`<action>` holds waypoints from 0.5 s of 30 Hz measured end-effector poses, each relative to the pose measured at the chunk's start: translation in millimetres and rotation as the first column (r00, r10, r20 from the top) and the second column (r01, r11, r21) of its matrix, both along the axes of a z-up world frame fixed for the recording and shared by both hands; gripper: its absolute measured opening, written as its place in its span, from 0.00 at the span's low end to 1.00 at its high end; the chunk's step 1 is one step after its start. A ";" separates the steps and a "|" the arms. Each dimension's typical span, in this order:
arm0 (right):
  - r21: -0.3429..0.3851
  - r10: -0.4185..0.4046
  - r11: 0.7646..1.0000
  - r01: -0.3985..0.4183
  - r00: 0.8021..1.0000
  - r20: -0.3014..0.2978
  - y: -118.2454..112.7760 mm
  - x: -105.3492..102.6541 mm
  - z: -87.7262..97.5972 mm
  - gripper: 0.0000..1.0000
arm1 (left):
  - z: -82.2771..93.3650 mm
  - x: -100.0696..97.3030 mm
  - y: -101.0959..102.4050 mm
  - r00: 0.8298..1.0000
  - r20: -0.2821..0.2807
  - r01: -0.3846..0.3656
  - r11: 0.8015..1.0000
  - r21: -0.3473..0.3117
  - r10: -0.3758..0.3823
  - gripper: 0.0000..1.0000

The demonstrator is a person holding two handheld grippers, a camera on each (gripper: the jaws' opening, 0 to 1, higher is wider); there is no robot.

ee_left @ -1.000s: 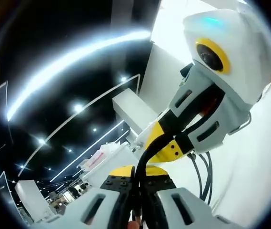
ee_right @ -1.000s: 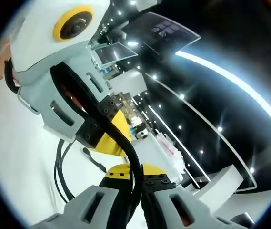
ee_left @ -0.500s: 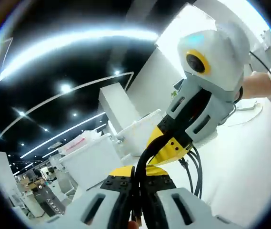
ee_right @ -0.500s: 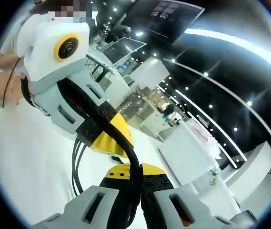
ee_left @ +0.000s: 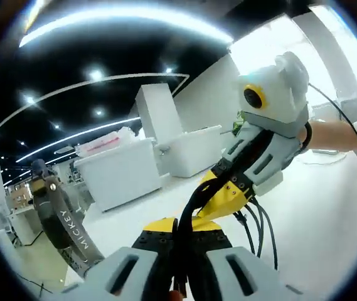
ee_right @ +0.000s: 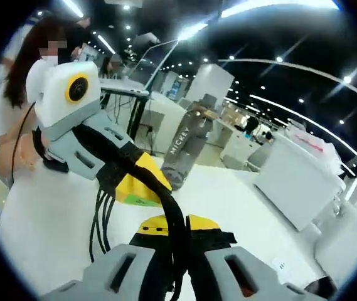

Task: Coil the Type-C to USB data cable on the desktop and secure it with Velcro straps.

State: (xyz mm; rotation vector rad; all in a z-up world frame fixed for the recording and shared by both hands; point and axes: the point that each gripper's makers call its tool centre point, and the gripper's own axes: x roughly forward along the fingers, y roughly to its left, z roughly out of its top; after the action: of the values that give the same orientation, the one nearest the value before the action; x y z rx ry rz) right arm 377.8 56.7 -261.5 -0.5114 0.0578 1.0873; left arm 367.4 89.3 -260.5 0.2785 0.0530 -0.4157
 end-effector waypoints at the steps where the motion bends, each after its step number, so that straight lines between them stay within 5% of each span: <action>1: 0.089 0.001 0.996 -0.001 1.000 0.008 -4.2 -0.6 11.1 0.17 | -7.6 5.1 -1.1 1.000 -0.029 0.006 1.000 -0.008 -0.006 0.07; 4: 0.237 0.032 0.971 -0.040 0.999 0.039 -16.8 -12.2 28.7 0.16 | -21.5 23.1 1.9 0.997 -0.075 -0.017 1.000 -0.004 0.016 0.07; 6: 0.253 0.063 0.962 -0.103 0.985 0.162 -25.3 -23.4 39.0 0.16 | -32.7 34.4 4.3 0.996 -0.091 -0.024 0.999 0.028 0.026 0.07; 7: 0.234 0.093 0.962 -0.139 0.976 0.197 -26.7 -30.9 37.8 0.15 | -38.2 39.3 5.9 0.994 -0.103 -0.031 0.999 0.022 0.033 0.07; 9: 0.147 0.183 0.969 -0.197 0.978 0.102 -18.9 -44.5 5.0 0.16 | -45.6 48.6 7.8 0.992 -0.120 -0.041 0.999 0.005 0.042 0.07; 12: -0.042 0.203 0.979 -0.199 0.967 0.151 -9.7 -36.0 -37.0 0.17 | -47.5 56.6 7.6 0.992 -0.116 -0.057 0.998 -0.006 0.056 0.07; 15: -0.057 0.189 0.982 -0.181 0.963 0.192 -5.9 -26.4 -46.1 0.15 | -49.1 54.6 9.9 0.990 -0.118 -0.069 0.997 0.028 0.072 0.07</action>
State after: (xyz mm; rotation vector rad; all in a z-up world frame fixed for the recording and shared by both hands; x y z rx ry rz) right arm 351.3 50.8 -307.6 -0.6680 -0.1458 1.2147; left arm 422.0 99.1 -309.7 0.2748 0.1839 -0.3616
